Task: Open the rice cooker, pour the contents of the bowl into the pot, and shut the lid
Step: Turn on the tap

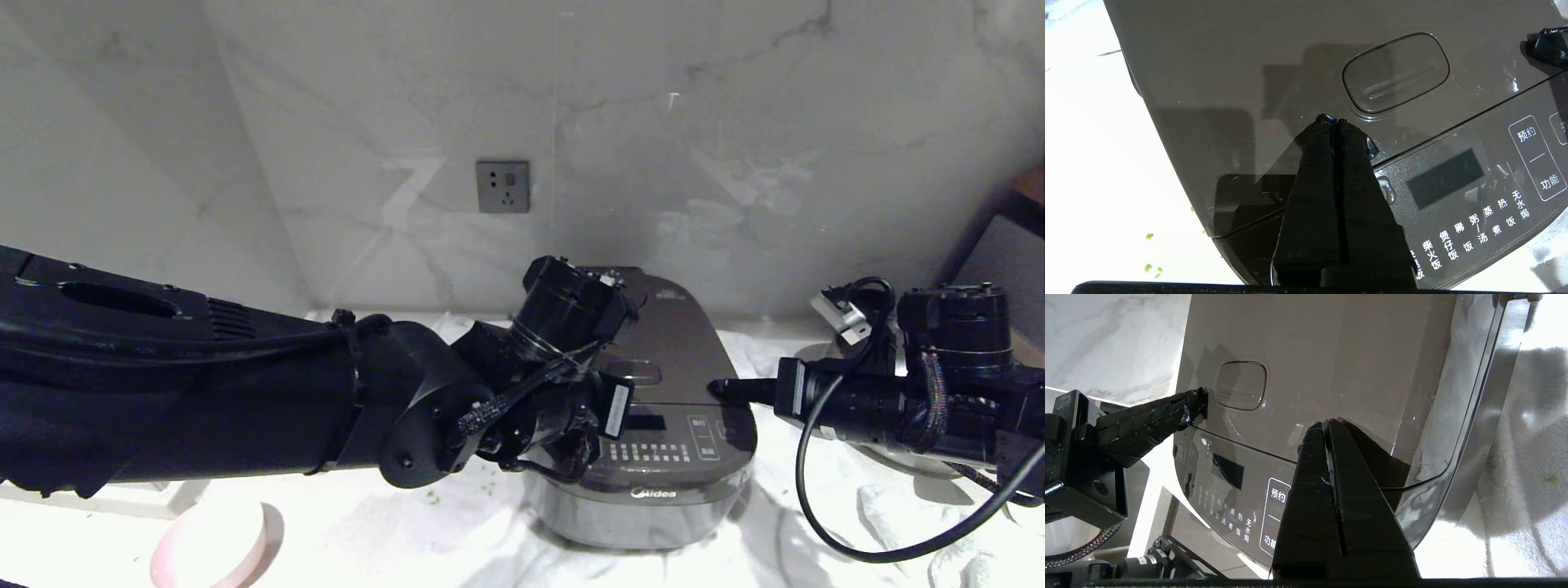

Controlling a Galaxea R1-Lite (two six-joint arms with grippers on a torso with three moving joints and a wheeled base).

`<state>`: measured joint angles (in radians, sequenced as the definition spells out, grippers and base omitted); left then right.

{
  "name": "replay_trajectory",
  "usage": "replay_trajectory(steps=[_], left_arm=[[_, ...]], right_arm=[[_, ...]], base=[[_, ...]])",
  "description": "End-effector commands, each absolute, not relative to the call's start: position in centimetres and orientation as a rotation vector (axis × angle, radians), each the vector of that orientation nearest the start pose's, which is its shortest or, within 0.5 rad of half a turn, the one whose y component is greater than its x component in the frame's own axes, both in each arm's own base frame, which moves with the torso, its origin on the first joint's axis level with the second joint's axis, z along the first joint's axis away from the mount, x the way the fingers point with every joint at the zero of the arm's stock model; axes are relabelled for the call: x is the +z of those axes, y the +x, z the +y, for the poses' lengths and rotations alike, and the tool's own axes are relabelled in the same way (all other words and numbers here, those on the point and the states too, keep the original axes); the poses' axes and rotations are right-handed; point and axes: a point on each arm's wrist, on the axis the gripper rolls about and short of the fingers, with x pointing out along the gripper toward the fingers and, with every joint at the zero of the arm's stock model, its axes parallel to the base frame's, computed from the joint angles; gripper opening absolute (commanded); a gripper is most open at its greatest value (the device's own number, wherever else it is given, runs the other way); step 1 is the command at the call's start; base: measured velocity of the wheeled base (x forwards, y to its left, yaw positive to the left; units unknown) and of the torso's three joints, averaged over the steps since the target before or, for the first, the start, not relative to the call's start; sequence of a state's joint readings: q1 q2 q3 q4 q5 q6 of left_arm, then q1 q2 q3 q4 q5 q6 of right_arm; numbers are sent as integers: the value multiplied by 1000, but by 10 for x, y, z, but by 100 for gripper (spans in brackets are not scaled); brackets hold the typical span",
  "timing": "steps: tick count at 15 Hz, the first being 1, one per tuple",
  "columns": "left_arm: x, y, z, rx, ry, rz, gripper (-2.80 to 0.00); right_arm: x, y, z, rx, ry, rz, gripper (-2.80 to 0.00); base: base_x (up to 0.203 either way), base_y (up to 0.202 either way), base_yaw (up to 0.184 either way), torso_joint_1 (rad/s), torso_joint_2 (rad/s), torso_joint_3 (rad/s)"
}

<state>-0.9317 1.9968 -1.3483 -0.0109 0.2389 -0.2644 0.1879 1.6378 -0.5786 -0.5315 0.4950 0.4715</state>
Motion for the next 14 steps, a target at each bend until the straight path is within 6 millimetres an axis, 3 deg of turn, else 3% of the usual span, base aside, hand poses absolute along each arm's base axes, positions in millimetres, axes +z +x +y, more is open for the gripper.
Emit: replay_trajectory(steps=[1, 5, 11, 14], left_arm=[[163, 236, -311, -588, 120, 637, -280], [166, 236, -311, -582, 116, 625, -280], [204, 238, -308, -592, 38, 525, -280], [207, 240, -309, -569, 34, 508, -280]], right_arm=[[129, 252, 59, 527, 528, 694, -280], [133, 251, 59, 529, 525, 677, -280], [168, 242, 60, 561, 549, 562, -280], [172, 239, 59, 564, 546, 544, -280]], base=[[0, 0, 0, 0, 0, 0], [0, 0, 0, 0, 0, 0], [0, 0, 0, 0, 0, 0], [0, 0, 0, 0, 0, 0]])
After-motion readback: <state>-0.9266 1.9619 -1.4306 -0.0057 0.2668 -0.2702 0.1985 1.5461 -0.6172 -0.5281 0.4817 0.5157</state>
